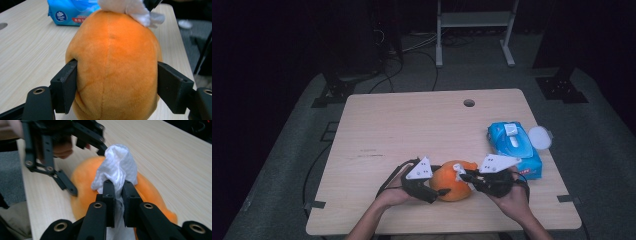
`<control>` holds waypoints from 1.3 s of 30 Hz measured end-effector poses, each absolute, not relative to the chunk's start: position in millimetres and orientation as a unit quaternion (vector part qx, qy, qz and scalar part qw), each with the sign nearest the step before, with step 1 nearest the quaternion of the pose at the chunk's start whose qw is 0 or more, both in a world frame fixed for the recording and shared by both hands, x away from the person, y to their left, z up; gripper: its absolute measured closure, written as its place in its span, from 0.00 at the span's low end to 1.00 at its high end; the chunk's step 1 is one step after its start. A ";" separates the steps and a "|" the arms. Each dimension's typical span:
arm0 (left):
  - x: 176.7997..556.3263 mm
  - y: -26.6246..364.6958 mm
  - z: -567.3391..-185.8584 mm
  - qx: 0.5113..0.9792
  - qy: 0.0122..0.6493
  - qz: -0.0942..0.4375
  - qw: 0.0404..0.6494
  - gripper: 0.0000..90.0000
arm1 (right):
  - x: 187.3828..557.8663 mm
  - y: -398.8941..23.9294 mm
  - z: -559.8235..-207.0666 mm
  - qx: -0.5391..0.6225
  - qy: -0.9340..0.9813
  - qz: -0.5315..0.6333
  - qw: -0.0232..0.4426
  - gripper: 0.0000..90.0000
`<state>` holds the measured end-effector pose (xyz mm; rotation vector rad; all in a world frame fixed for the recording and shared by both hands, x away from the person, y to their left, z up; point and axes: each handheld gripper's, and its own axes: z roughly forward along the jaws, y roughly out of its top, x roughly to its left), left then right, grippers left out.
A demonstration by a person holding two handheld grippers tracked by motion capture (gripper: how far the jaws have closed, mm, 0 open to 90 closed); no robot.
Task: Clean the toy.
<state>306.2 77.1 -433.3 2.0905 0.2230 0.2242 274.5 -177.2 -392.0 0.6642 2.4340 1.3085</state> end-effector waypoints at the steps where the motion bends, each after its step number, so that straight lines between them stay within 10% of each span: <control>1: 306.5 78.5 -433.8 0.859 0.096 0.089 0.495 0.28 | 273.6 -175.0 -390.4 0.224 0.847 0.457 0.150 0.90; 7: 315.5 81.2 -433.4 0.845 0.151 0.052 0.510 0.11 | 282.5 -186.3 -394.5 0.254 0.840 0.460 0.137 0.91; 14: 306.2 75.2 -433.0 0.856 0.106 0.084 0.500 0.31 | 274.5 -170.3 -388.6 0.233 0.840 0.477 0.117 0.91; 23: 311.7 78.1 -432.6 0.842 0.138 0.083 0.514 0.20 | 284.2 -188.8 -384.0 0.259 0.836 0.454 0.164 0.91; 39: 297.0 61.1 -425.7 0.852 0.098 0.119 0.501 0.35 | 273.5 -160.8 -381.9 0.234 0.838 0.475 0.135 0.92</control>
